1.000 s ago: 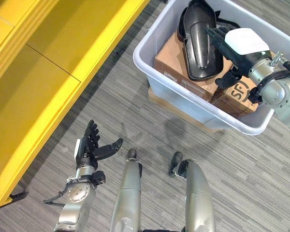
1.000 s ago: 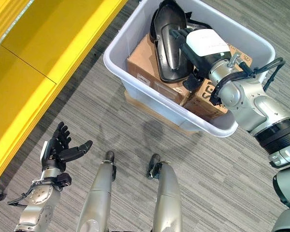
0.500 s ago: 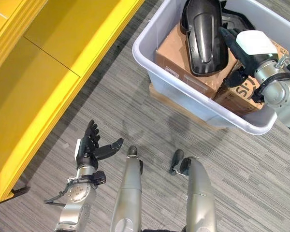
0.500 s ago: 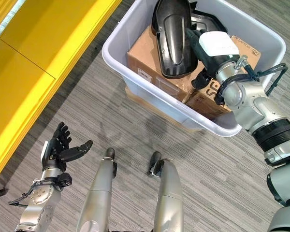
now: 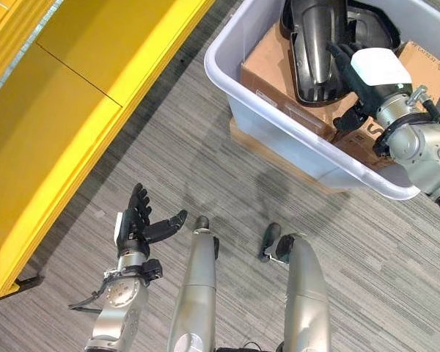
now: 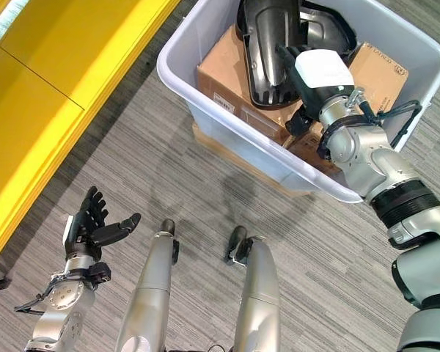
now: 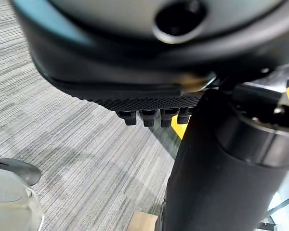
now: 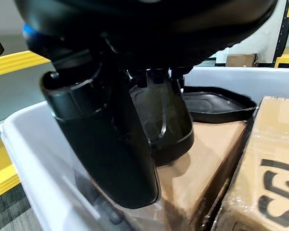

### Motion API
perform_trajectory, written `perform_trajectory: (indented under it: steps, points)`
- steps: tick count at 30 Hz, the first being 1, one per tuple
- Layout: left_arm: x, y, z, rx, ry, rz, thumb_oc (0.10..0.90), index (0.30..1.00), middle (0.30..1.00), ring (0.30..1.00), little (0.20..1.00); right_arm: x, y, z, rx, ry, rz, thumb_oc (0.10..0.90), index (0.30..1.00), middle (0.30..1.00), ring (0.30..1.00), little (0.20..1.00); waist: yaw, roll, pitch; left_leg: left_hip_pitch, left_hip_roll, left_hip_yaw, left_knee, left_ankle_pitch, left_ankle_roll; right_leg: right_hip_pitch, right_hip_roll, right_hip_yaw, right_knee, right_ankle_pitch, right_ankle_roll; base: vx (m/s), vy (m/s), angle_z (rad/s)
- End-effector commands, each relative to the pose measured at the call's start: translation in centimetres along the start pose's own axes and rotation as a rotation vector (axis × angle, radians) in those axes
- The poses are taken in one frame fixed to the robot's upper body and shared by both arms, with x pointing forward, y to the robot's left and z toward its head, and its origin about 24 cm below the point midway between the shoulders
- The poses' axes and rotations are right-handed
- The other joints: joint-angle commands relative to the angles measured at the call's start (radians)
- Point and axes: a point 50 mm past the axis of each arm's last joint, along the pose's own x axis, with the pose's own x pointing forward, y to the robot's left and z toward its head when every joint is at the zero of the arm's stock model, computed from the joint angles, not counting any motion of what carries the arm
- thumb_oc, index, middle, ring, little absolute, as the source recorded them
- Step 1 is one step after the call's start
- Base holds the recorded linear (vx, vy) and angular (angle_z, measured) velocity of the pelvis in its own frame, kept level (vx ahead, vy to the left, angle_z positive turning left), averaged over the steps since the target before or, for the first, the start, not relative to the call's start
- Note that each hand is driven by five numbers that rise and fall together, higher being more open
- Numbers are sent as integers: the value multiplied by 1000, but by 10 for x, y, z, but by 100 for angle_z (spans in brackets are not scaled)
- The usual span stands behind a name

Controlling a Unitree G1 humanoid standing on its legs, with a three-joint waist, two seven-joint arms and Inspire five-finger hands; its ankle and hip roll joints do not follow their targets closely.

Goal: Move parts from the plastic box to the shelf.

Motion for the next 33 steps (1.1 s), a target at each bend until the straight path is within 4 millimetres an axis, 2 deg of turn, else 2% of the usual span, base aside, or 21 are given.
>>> perform_trajectory:
  steps: [1,12,23,33]
  points:
    - [1,6,34,-25,-181,20,900,1000,1000,1000,1000,15,-70,9,-70,-35,-255,900,1000,1000,1000,1000,7,-4,-10,133,44,-18,36,-190,65,23,-24,141,68,-172,103,0,0,0]
    - [3,10,38,-15,-198,42,900,1000,1000,1000,1000,18,-70,9,-78,-23,-247,900,1000,1000,1000,1000,23,-23,-5,89,29,-23,68,-202,70,-1,-33,139,78,-174,103,1,1,2]
    - [1,12,40,-35,-208,59,900,1000,1000,1000,1000,26,-83,9,-118,9,-274,900,1000,1000,1000,1000,25,-13,-5,30,14,-17,128,-214,68,-55,-30,154,122,-178,97,-1,3,-1]
    - [-1,11,40,-45,-211,69,900,1000,1000,1000,1000,26,-84,-8,-151,84,-272,900,1000,1000,1000,1000,23,0,-4,-32,4,-14,198,-228,66,-119,-22,173,182,-193,89,-1,-2,0]
